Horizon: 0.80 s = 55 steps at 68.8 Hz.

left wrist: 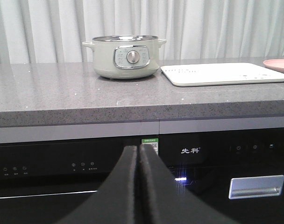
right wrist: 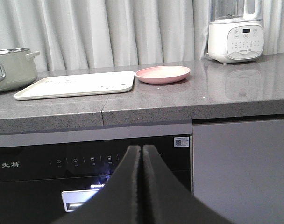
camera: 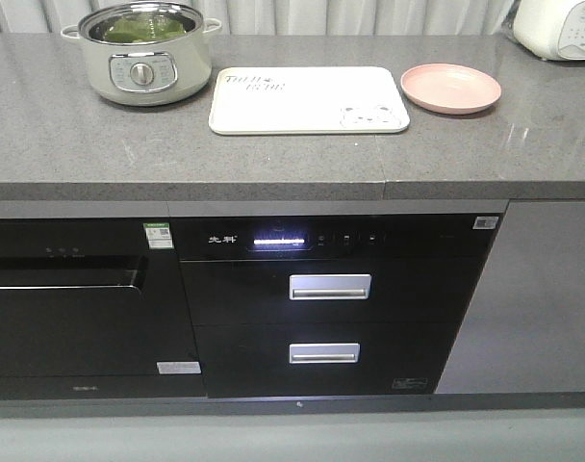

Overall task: Transfer vegetables to tray and serve
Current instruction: 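Drive closer to the counter holding the pot, tray and plate, then align the base in front of the cream tray and stop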

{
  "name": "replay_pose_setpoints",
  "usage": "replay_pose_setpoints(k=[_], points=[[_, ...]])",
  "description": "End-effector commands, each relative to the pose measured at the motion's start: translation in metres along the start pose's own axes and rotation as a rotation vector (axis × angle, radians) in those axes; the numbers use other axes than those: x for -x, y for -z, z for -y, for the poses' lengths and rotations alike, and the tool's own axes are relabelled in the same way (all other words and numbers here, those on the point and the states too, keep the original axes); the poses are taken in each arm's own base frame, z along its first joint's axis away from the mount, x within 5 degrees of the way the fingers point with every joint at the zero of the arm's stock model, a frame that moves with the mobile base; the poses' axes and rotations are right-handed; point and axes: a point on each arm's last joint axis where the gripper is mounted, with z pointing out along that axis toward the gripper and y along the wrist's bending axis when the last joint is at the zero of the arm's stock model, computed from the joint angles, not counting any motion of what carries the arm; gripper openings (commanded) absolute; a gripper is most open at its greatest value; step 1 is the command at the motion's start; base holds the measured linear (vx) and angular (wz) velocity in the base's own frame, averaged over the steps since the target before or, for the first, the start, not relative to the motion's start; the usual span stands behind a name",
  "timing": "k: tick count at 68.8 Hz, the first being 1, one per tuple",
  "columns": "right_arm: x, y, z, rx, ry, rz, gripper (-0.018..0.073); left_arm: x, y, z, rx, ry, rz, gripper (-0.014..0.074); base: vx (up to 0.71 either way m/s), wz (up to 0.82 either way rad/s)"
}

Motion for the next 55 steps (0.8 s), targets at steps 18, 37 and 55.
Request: replay_pose_setpoints(k=[18,37,55], points=[[0.0018,0.0,-0.0011,0.013,0.015,0.065,-0.0003,-0.0022,0.0,0.0,-0.003,0.012,0.057,-0.0006,0.11,-0.01],[0.0018,0.0,-0.0011,0.013,0.015,0.065,-0.0003,-0.0022,0.0,0.0,-0.003,0.012,0.057,-0.0006,0.11,-0.02],[0.0018,0.0,-0.0011,0.013,0.015,0.065,-0.0003,-0.0022,0.0,0.0,-0.003,0.012,0.057,-0.0006,0.1,-0.03]])
